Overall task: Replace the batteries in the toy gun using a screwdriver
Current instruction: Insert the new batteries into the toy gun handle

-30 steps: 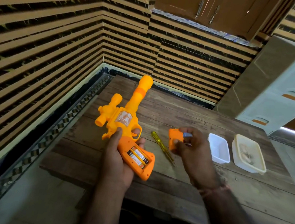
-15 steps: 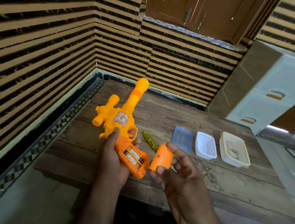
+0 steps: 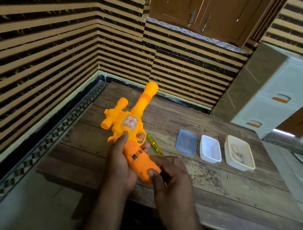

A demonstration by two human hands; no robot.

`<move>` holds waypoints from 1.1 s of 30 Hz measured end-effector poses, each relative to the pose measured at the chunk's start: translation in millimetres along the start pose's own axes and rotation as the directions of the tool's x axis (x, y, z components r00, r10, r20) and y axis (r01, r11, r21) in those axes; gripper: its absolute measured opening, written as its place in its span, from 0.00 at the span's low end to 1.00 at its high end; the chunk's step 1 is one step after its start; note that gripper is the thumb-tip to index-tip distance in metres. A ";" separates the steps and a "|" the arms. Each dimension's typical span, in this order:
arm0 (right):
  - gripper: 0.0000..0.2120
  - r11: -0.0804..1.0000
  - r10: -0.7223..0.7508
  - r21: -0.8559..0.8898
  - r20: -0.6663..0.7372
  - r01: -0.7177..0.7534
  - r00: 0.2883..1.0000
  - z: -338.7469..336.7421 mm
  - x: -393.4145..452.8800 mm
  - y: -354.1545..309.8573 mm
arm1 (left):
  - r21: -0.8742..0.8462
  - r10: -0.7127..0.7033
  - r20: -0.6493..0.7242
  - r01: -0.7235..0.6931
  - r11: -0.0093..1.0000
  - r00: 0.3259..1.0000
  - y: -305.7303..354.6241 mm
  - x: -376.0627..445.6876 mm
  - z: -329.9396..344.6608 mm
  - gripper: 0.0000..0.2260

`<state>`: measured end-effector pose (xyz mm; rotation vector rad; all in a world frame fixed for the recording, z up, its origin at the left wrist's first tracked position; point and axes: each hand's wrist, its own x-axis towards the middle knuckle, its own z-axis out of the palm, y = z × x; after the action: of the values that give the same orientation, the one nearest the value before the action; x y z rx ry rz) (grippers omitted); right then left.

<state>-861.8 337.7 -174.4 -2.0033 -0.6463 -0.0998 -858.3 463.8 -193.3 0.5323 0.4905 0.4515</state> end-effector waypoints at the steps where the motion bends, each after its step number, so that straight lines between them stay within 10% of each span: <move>1: 0.19 0.999 -0.027 -0.039 0.008 0.027 1.000 1.5 0.8 -1.5 | 0.008 -0.002 0.005 0.002 1.000 1.000 -0.5 0.2 -0.8 0.21; 14: 0.14 0.797 -0.218 -0.578 -0.001 0.177 0.976 22.0 -1.4 -6.2 | -0.021 -0.118 0.030 0.119 0.993 0.993 -3.7 5.9 -3.0 0.23; 25: 0.22 0.786 -0.199 -0.579 0.093 0.215 0.976 23.6 -4.7 2.6 | 0.031 -0.096 0.008 0.096 0.995 0.995 -1.7 3.8 -2.4 0.17; 33: 0.20 0.864 -0.223 -0.464 -0.008 0.194 0.975 28.3 -5.5 11.3 | -0.007 -0.076 -0.047 0.075 0.997 0.996 -3.5 -0.9 1.8 0.31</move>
<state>-866.5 355.1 -199.6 -2.3661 -0.8602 -0.4857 -857.1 460.0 -193.6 0.4972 0.5531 0.3936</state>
